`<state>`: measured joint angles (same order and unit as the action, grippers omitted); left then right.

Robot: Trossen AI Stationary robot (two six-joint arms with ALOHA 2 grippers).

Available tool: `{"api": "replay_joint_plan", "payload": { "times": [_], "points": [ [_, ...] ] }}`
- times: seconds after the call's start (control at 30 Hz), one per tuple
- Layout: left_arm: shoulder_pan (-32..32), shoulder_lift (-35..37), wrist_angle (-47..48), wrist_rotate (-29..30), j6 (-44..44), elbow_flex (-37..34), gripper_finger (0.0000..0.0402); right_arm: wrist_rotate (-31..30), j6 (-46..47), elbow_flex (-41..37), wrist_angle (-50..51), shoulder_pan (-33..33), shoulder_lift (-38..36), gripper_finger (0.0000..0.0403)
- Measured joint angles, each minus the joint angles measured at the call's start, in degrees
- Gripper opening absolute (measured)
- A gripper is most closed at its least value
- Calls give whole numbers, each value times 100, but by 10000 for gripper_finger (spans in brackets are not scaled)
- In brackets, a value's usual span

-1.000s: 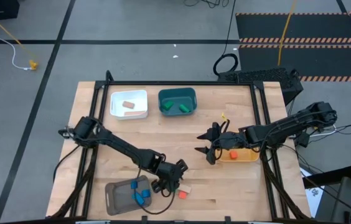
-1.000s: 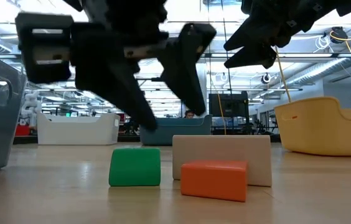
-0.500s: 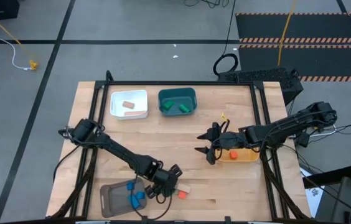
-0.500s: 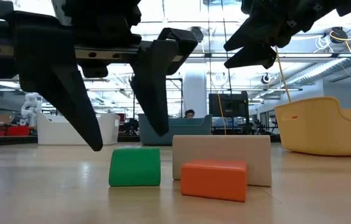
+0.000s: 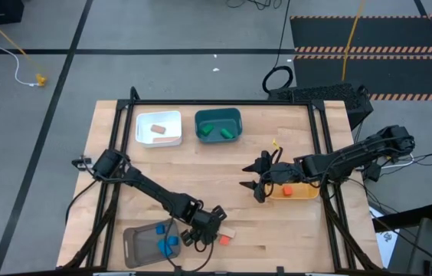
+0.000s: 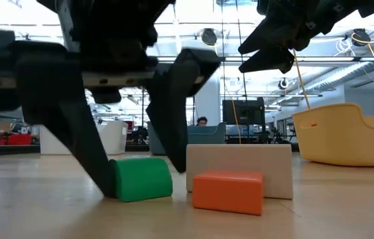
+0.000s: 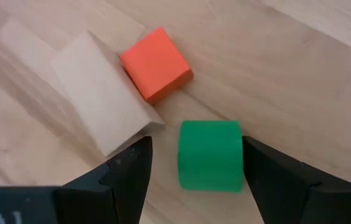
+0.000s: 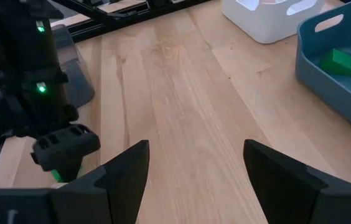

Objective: Sort & place blocks by color
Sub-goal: Put the green block into the blue bin

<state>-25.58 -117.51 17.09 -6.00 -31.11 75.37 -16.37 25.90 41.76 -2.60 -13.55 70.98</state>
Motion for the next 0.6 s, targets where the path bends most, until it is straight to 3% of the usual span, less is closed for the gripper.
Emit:
{"api": "replay_joint_plan", "payload": {
  "times": [0.2,0.4,0.6],
  "points": [
    [55,-11,-30,-34,10,0,227,-2,-1,-2,-33,-2,0,251],
    [87,-10,-47,3,16,0,135,-2,-1,-2,-60,1,2,251],
    [128,101,454,42,419,8,134,-2,-1,-2,-60,1,0,251]
  ]
}}
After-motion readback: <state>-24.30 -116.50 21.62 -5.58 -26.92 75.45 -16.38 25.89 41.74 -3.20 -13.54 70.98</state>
